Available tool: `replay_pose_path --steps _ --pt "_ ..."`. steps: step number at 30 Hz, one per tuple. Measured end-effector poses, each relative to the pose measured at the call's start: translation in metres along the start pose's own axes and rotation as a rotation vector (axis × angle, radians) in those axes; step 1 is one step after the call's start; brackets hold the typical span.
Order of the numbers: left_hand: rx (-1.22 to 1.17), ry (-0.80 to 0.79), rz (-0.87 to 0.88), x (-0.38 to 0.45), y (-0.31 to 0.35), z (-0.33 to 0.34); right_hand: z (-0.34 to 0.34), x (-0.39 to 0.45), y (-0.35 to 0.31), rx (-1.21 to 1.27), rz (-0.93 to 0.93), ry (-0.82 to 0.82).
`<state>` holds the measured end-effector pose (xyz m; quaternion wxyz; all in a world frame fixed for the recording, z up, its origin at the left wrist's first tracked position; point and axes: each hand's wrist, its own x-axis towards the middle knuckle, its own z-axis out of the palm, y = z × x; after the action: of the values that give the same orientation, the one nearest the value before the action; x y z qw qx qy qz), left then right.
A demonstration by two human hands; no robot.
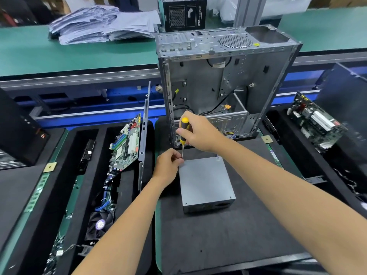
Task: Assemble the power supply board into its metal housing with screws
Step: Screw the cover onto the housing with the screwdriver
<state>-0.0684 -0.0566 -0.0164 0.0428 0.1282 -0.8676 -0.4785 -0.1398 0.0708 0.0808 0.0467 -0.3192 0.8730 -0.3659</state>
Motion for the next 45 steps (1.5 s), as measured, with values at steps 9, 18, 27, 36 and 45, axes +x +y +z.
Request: replay_pose_path --steps 9,18,27,36,45 --pt "-0.011 -0.025 0.025 0.001 -0.005 0.004 0.001 0.001 0.006 0.002 0.046 -0.006" --pt "-0.034 -0.012 0.033 0.003 -0.013 0.006 0.001 0.006 0.004 -0.089 -0.028 -0.158" --pt "-0.089 -0.04 -0.004 0.003 -0.02 0.0 -0.004 0.013 -0.005 -0.182 -0.091 -0.201" --pt "-0.132 -0.034 -0.007 0.0 -0.018 0.003 0.009 0.018 -0.021 -0.524 -0.132 -0.225" --pt "-0.112 0.062 0.018 -0.001 -0.022 0.008 -0.003 0.017 -0.032 -0.611 -0.147 -0.372"
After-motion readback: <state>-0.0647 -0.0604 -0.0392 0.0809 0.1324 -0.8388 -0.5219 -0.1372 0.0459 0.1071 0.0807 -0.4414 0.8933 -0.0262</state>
